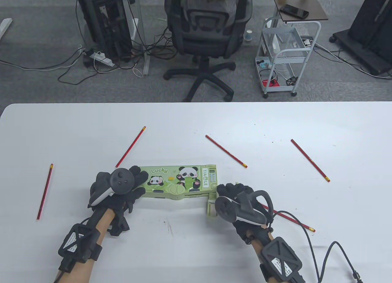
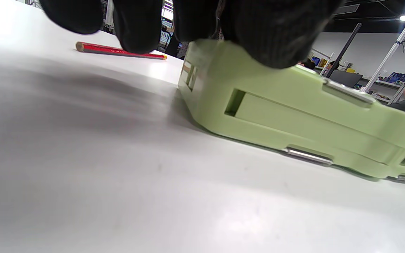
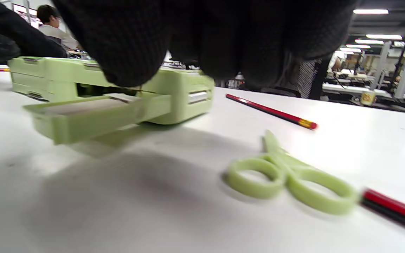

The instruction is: Organize multifunction pencil case

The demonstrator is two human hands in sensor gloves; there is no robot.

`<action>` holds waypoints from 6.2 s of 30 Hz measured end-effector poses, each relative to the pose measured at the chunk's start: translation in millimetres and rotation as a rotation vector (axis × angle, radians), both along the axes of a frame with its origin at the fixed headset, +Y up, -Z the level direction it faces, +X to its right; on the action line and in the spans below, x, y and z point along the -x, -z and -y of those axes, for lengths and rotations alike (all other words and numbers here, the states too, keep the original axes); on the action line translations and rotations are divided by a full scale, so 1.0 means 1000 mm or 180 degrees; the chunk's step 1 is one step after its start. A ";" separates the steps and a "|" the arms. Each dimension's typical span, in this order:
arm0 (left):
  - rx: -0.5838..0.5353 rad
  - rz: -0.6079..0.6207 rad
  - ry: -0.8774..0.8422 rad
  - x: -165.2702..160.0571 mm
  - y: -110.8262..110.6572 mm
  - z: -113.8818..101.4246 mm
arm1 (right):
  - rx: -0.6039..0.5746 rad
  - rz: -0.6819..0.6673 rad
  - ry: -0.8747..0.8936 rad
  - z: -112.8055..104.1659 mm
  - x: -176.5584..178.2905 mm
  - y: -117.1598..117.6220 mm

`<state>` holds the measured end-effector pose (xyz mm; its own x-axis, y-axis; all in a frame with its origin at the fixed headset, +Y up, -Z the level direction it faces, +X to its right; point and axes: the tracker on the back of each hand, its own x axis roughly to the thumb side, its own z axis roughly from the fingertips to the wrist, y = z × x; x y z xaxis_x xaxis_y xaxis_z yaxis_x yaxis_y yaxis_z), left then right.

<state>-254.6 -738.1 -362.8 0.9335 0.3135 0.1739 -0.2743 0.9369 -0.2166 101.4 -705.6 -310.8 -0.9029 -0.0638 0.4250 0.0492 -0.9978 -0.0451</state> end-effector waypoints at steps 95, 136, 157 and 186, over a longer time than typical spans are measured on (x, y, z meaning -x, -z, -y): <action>0.0231 -0.0034 -0.0099 -0.006 0.001 -0.004 | 0.0863 0.0496 0.0899 0.026 0.020 0.066; 0.1600 -0.1025 0.1342 -0.110 0.044 -0.031 | 0.0913 0.0483 0.1201 0.028 0.010 0.063; 0.0655 0.0054 -0.0255 0.006 0.020 -0.006 | 0.0897 0.0511 0.1069 0.026 0.013 0.061; 0.0495 0.0152 -0.0362 0.013 0.017 0.003 | 0.0918 0.1943 -0.0352 0.013 -0.007 0.019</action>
<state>-267.7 -741.1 -379.7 0.8824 0.4431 0.1585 -0.3625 0.8547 -0.3716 108.4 -718.7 -329.4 -0.9809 -0.1302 -0.1445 0.0839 -0.9534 0.2899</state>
